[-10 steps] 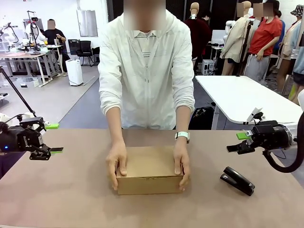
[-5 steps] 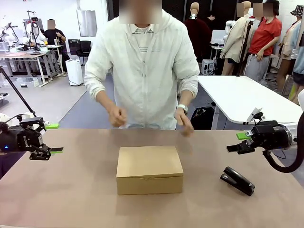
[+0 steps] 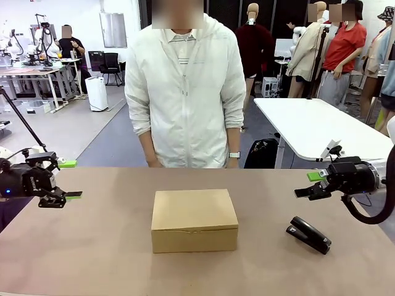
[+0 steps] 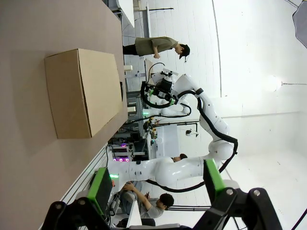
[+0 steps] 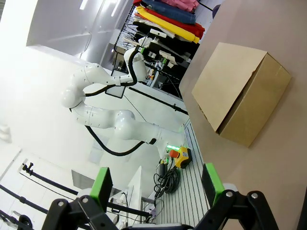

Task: Pack the items into the box.
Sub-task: Close the Mailer Box.

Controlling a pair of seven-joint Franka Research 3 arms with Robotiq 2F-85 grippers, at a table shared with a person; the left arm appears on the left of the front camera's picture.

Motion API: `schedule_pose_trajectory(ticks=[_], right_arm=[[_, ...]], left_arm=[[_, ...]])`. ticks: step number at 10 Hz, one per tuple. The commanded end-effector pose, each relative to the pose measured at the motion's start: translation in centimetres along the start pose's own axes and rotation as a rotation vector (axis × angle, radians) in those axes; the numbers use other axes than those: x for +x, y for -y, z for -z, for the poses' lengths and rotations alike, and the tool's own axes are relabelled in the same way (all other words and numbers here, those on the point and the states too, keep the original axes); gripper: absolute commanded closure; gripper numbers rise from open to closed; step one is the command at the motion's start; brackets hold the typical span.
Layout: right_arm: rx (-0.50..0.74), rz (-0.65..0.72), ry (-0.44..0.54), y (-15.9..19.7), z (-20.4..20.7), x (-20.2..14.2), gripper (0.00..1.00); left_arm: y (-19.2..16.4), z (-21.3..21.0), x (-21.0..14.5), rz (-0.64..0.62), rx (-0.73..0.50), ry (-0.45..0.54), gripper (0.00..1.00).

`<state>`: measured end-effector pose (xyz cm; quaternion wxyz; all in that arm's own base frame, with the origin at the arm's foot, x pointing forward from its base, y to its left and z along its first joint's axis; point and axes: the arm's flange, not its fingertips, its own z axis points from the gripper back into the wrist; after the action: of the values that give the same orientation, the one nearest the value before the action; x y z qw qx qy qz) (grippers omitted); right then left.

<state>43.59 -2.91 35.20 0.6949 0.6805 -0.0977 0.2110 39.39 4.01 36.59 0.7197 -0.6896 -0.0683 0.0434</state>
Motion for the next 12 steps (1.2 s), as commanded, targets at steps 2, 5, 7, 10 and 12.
schedule_pose_trajectory(ticks=[2,5,7,10,12], right_arm=[[0.007,-0.009,-0.008,-0.18,-0.07,0.05,0.00],[0.007,-0.009,-0.008,-0.18,-0.07,0.05,0.00],[0.007,-0.009,-0.008,-0.18,-0.07,0.05,0.00],[0.007,-0.009,-0.008,-0.18,-0.07,0.05,0.00],[0.007,-0.009,-0.008,-0.18,-0.07,0.05,0.00]], left_arm=[[0.11,-0.04,-0.08,0.016,-0.007,0.013,0.00],[0.11,-0.04,-0.08,0.016,-0.007,0.013,0.00],[0.11,-0.04,-0.08,0.016,-0.007,0.013,0.00],[0.11,-0.04,-0.08,0.016,-0.007,0.013,0.00],[0.11,-0.04,-0.08,0.016,-0.007,0.013,0.00]])
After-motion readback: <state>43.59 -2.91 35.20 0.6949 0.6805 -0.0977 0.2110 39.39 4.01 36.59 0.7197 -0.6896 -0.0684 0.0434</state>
